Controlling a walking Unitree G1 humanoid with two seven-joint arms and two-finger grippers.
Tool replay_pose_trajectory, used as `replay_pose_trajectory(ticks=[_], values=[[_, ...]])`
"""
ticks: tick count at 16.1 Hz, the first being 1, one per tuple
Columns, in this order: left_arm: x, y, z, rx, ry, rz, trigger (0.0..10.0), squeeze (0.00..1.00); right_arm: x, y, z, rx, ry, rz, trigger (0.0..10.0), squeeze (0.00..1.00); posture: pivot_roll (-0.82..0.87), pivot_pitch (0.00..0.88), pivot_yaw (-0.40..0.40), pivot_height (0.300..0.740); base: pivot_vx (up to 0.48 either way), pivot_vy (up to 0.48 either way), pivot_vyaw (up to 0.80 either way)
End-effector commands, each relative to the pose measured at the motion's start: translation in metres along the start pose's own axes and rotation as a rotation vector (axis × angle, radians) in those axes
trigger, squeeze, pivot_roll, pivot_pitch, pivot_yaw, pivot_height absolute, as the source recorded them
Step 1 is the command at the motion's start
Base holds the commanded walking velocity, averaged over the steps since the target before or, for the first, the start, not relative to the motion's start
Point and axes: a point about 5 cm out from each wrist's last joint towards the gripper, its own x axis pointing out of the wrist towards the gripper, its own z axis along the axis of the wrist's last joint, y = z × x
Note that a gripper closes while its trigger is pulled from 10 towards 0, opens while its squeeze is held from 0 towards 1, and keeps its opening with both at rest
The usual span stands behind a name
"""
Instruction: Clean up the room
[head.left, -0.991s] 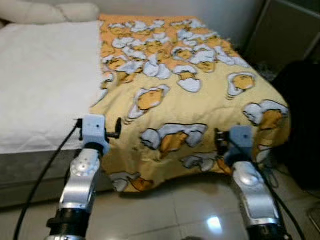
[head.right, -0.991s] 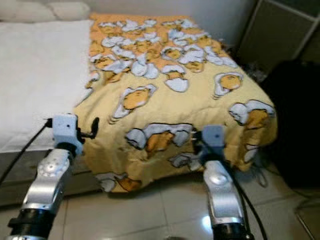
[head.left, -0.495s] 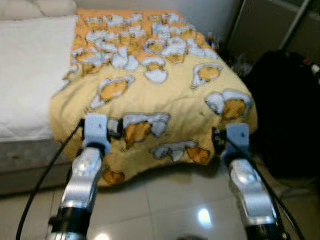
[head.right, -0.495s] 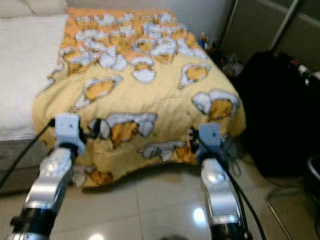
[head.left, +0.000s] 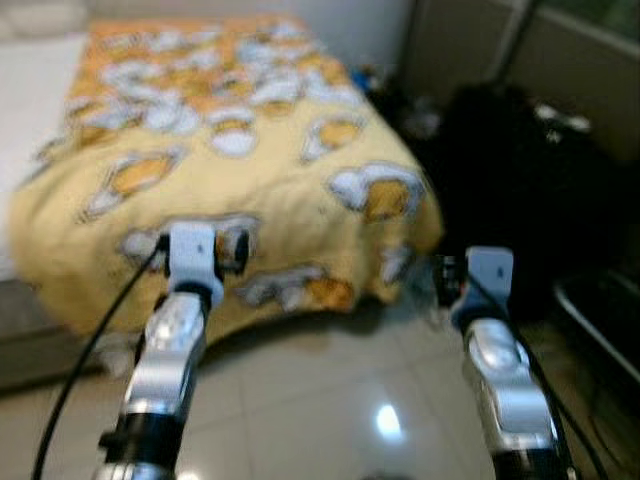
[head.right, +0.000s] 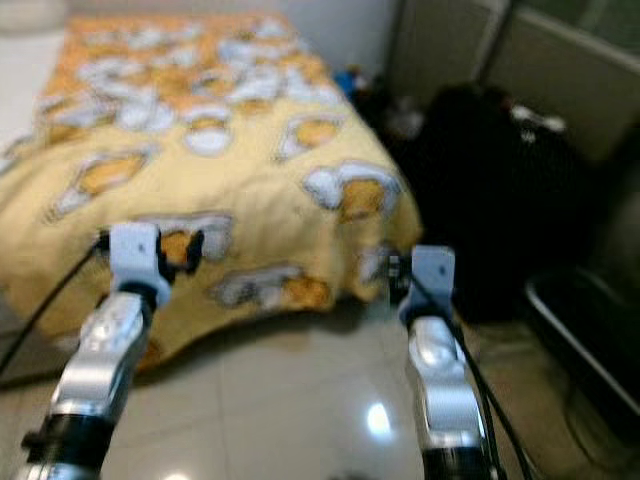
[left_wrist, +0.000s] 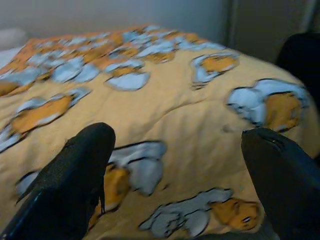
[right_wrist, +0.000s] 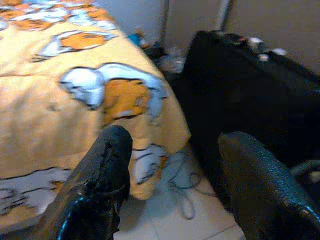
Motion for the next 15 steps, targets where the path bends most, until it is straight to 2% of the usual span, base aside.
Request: replay_pose_trajectory(ticks=[1, 5, 7, 10, 15], values=[[0.0012, -0.0073, 0.0022, -0.005, -0.010, -0.035, 10.0, 0.12, -0.0008, -0.0070, -0.0032, 0.002, 0.019, -0.028, 10.0, 0.00, -0.07, 0.000, -0.002, 0.740, 0.000, 0.000, -0.80], [0.0015, -0.0085, 0.0038, -0.015, -0.022, -0.053, 10.0, 0.12, -0.0006, -0.0062, -0.0031, -0.003, 0.014, -0.026, 10.0, 0.00, -0.07, 0.000, -0.002, 0.740, 0.000, 0.000, -0.78], [0.0016, -0.0088, 0.0040, -0.017, -0.023, -0.057, 10.0, 0.13, -0.0005, -0.0051, -0.0025, -0.006, 0.007, -0.018, 10.0, 0.00, -0.08, 0.000, -0.001, 0.740, 0.000, 0.000, 0.00], [0.0015, -0.0099, 0.0042, -0.020, -0.026, -0.071, 10.0, 0.13, -0.0007, -0.0013, -0.0021, -0.018, -0.001, 0.001, 10.0, 0.00, -0.08, 0.000, 0.000, 0.740, 0.275, 0.000, 0.00], [0.0026, -0.0104, 0.0040, -0.020, -0.024, -0.085, 10.0, 0.13, 0.0005, -0.0043, -0.0020, -0.017, -0.009, -0.004, 10.0, 0.00, -0.08, 0.000, -0.001, 0.740, 0.317, 0.000, 0.00]])
